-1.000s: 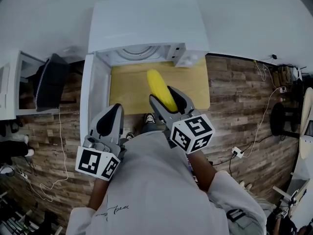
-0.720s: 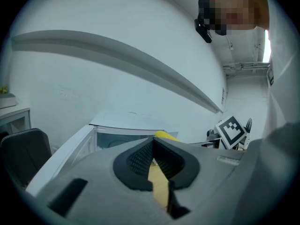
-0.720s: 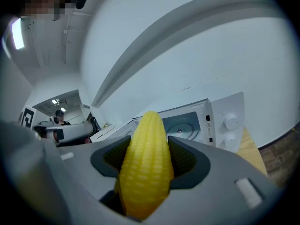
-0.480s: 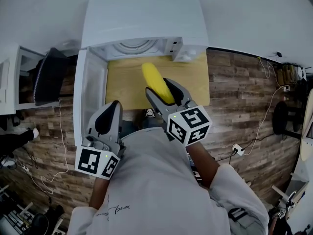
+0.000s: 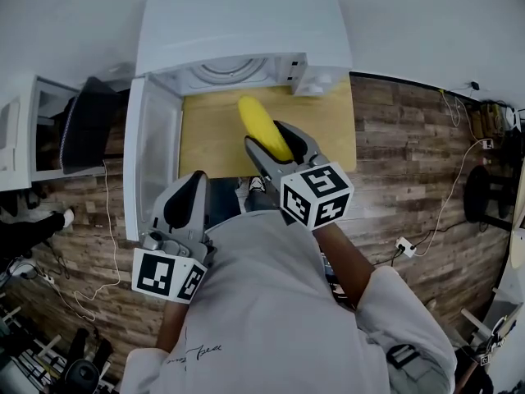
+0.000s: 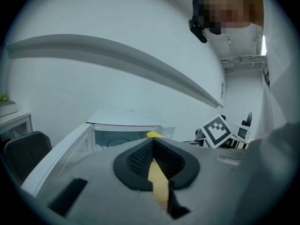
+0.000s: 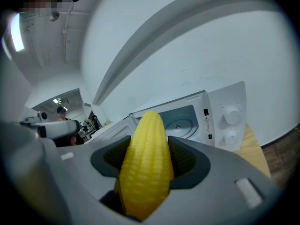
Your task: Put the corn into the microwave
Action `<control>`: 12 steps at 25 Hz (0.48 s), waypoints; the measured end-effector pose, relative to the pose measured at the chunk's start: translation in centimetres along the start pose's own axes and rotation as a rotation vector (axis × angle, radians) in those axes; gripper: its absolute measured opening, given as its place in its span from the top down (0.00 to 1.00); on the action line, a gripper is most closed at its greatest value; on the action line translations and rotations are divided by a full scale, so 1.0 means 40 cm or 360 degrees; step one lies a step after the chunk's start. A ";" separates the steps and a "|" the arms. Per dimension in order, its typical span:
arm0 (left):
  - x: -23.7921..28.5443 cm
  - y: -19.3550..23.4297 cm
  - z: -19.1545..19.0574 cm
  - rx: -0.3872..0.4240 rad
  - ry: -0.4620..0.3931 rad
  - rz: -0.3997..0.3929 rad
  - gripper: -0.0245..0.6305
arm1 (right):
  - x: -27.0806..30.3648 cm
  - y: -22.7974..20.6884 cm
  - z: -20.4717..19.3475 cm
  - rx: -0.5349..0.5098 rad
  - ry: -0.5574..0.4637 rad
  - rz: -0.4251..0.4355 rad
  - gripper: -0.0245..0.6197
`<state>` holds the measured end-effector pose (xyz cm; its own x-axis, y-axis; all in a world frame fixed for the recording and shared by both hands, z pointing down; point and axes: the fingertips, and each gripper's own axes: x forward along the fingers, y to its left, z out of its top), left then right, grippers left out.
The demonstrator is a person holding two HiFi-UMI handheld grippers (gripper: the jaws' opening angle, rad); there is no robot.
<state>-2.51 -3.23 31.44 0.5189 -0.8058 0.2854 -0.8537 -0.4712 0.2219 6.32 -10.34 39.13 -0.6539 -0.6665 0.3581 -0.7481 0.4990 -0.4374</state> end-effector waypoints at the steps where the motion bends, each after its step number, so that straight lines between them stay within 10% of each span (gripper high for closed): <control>1: 0.001 -0.002 -0.001 0.0001 0.0001 -0.0003 0.97 | 0.003 -0.005 -0.002 0.0004 0.0002 -0.0004 0.56; 12: -0.001 0.021 0.006 -0.0014 -0.0031 -0.0007 0.97 | 0.043 -0.030 -0.001 0.0037 0.0010 -0.0033 0.56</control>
<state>-3.26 -3.67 31.40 0.5218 -0.8104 0.2664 -0.8508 -0.4718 0.2312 6.08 -12.07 40.29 -0.6388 -0.6731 0.3726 -0.7590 0.4720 -0.4485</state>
